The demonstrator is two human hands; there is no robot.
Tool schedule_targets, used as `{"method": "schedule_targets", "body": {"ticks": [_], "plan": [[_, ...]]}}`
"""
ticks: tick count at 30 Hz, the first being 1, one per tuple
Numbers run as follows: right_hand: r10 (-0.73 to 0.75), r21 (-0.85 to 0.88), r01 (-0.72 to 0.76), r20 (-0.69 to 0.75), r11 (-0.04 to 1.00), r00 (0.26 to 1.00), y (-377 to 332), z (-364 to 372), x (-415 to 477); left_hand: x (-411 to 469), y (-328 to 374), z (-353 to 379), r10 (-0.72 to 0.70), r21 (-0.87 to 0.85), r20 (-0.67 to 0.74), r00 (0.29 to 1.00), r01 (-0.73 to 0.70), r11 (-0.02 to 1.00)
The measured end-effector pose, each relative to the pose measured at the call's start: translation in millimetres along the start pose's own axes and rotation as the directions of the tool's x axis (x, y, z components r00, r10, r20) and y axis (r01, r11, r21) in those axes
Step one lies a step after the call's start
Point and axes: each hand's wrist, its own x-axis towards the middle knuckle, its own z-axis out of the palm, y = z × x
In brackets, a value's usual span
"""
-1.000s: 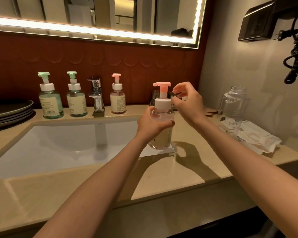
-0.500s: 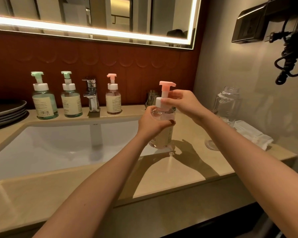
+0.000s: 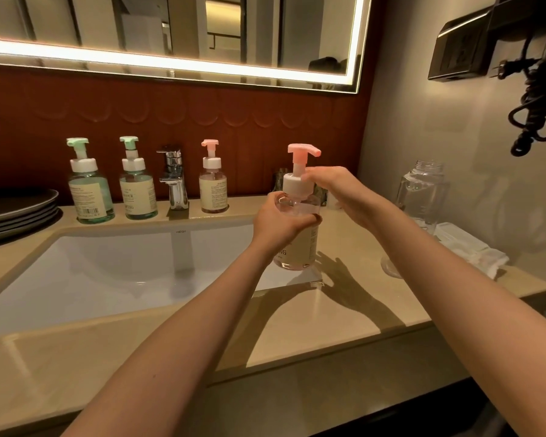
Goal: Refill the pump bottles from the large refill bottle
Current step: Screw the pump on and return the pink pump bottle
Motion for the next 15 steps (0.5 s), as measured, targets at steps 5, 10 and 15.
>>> {"method": "schedule_targets", "body": {"ticks": [5, 10, 15], "plan": [[-0.011, -0.096, 0.003, -0.077, 0.995, 0.997, -3, 1, 2, 0, -2, -4, 0.006, 0.028, 0.0, 1.0, -0.006, 1.0], [-0.041, -0.097, 0.039, -0.026, 0.995, 0.999, 0, 5, 6, 0, -3, -7, 0.008, 0.03, 0.003, 1.0, -0.008, 1.0], [-0.008, -0.067, 0.009, 0.013, 0.998, 1.0, -2, 11, 5, -1, -4, -7, -0.015, 0.005, -0.001, 1.0, 0.015, 1.0]]}}
